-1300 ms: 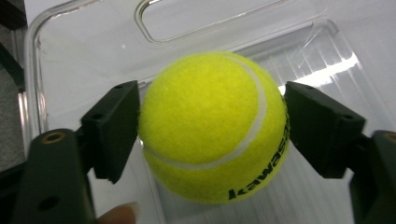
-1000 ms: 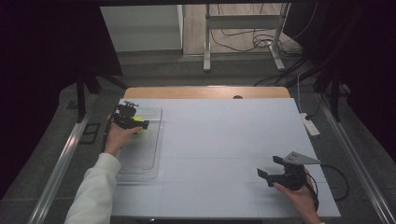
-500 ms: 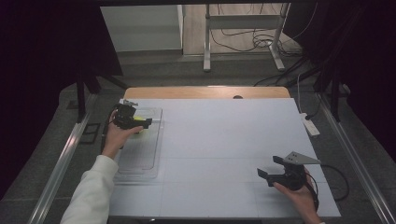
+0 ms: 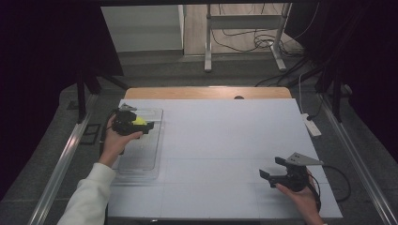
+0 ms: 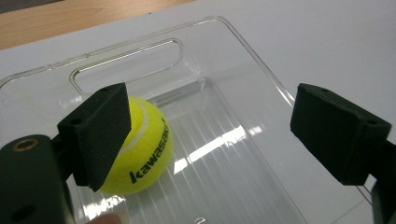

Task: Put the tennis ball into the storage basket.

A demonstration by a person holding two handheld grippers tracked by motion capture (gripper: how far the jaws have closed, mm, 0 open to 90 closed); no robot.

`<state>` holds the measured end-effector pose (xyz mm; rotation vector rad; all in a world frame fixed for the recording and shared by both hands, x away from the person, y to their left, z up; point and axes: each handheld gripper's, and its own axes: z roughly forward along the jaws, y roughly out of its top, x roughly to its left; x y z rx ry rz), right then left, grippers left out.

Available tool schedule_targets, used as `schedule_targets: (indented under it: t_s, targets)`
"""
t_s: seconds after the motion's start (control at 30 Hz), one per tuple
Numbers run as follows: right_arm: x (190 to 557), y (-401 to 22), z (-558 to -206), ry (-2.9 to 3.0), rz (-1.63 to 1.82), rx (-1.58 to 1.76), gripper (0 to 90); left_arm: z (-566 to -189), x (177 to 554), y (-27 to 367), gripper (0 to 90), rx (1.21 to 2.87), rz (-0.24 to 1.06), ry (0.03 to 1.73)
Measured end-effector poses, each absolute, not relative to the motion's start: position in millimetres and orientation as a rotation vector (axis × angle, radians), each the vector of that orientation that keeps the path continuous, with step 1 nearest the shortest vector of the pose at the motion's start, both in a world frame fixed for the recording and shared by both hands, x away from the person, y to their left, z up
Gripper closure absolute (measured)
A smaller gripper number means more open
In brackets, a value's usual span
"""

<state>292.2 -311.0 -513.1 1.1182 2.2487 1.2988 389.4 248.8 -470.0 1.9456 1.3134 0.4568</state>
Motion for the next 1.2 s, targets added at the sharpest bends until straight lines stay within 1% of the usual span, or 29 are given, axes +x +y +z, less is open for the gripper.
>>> schedule_targets:
  t_s: [0.3, 0.57, 0.77, 1.2]
  targets:
    - [291.0, -311.4, -513.1, 2.252, 1.297, 1.118, 11.4, -468.9, 370.2, 249.0, 13.3, 1.926, 0.444, 1.259]
    - [290.8, -311.1, -513.4, 2.257, 1.299, 1.116, 11.5, -467.0, 347.3, 246.0, 13.4, 1.914, 0.461, 1.211]
    - [289.3, -312.2, -512.0, 2.248, 1.301, 1.122, 11.6, -466.0, 326.2, 239.1, 13.1, 1.915, 0.442, 1.154]
    - [289.6, -309.8, -512.4, 2.257, 1.285, 1.115, 11.5, -472.6, 297.7, 243.6, 13.2, 1.907, 0.411, 1.139]
